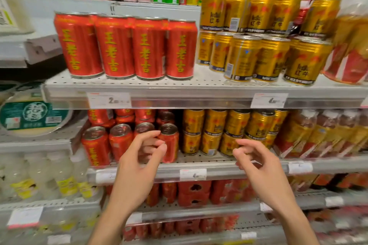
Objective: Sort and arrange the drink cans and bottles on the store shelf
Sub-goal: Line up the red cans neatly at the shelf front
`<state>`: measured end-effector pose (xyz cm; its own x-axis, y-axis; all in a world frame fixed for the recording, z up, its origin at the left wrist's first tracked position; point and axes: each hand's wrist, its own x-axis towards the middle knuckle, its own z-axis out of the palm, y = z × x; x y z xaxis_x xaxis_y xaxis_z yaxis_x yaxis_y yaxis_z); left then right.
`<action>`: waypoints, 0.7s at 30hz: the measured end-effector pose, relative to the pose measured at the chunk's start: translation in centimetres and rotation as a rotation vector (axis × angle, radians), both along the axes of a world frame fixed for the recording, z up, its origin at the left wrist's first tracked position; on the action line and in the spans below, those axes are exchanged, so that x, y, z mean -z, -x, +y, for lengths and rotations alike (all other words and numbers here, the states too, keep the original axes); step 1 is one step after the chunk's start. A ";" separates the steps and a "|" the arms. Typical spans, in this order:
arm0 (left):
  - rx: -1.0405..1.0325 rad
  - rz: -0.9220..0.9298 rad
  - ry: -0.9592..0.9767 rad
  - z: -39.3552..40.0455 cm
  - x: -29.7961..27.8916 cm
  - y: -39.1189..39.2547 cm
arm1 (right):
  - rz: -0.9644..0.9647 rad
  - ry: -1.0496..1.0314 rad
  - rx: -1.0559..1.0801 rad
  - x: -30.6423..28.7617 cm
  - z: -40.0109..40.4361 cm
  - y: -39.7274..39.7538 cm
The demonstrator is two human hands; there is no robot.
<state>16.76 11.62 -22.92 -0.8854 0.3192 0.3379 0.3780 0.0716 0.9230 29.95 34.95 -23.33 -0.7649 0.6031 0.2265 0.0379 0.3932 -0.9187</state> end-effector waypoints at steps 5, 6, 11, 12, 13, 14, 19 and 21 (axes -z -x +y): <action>0.004 0.009 -0.041 7.5 -1.4 -3.0 | -0.004 -0.017 -0.067 -1.2 6.7 -2.1; 0.000 0.009 -0.042 8.7 -1.6 -3.4 | -0.005 -0.023 -0.080 -1.5 7.8 -2.4; -0.012 0.027 -0.021 13.0 -2.5 -5.3 | 0.017 -0.044 -0.129 -3.1 11.9 -3.1; -0.014 0.029 -0.022 13.6 -2.7 -5.4 | 0.024 -0.045 -0.136 -3.4 12.4 -3.1; -0.017 0.032 -0.023 14.1 -2.8 -5.5 | 0.029 -0.048 -0.141 -3.6 13.0 -3.2; -0.018 0.039 -0.022 14.5 -2.9 -5.5 | 0.034 -0.056 -0.143 -3.8 13.4 -3.2; -0.015 0.136 -0.004 15.5 -4.9 -5.0 | 0.085 -0.150 -0.111 -6.1 14.6 -3.7; -0.025 0.190 -0.010 15.4 -6.4 -4.4 | 0.105 -0.208 -0.111 -7.9 14.5 -3.7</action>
